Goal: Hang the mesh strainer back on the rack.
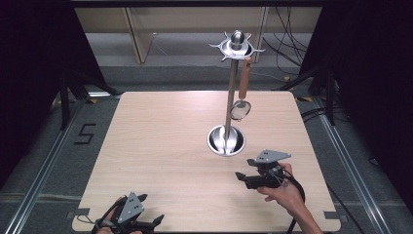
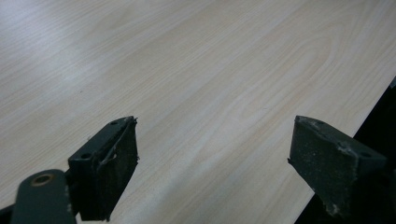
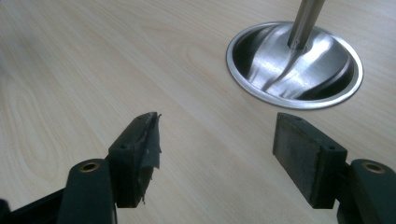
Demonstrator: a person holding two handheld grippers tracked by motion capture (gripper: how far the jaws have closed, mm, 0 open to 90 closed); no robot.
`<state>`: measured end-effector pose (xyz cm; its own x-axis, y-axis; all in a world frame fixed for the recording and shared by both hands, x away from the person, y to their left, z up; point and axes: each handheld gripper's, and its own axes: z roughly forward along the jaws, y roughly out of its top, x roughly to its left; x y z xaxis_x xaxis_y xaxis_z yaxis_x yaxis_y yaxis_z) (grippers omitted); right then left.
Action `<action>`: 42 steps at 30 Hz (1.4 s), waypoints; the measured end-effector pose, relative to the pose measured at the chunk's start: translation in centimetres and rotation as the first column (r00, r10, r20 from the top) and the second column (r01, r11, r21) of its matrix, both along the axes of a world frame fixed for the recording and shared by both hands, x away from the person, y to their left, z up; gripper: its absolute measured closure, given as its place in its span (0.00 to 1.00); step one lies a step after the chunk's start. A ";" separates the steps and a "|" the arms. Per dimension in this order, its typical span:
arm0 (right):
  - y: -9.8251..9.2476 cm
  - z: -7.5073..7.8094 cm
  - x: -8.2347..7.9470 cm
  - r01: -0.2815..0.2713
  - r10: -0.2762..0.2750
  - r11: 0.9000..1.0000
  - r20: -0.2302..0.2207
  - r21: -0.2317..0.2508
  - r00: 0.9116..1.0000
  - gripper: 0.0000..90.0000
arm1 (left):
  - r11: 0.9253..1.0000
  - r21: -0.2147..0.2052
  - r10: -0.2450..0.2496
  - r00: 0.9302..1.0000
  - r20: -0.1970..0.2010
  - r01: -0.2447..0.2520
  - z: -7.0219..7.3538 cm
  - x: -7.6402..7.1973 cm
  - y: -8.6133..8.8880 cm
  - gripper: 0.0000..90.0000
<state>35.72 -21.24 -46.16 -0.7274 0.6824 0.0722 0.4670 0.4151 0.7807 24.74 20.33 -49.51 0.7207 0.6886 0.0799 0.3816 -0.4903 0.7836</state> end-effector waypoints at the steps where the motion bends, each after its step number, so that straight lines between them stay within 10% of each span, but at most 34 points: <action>1: 0.1 -0.2 -0.2 0.003 -0.002 1.000 -0.017 0.008 1.000 0.36 | 1.000 0.012 -0.004 1.000 -0.003 0.004 0.1 0.0 0.1 0.16; 42: -0.9 -1.9 -2.7 0.033 -0.033 0.999 -0.009 0.015 0.999 0.34 | 1.000 0.005 0.002 1.000 -0.001 -0.002 0.0 0.0 0.0 0.16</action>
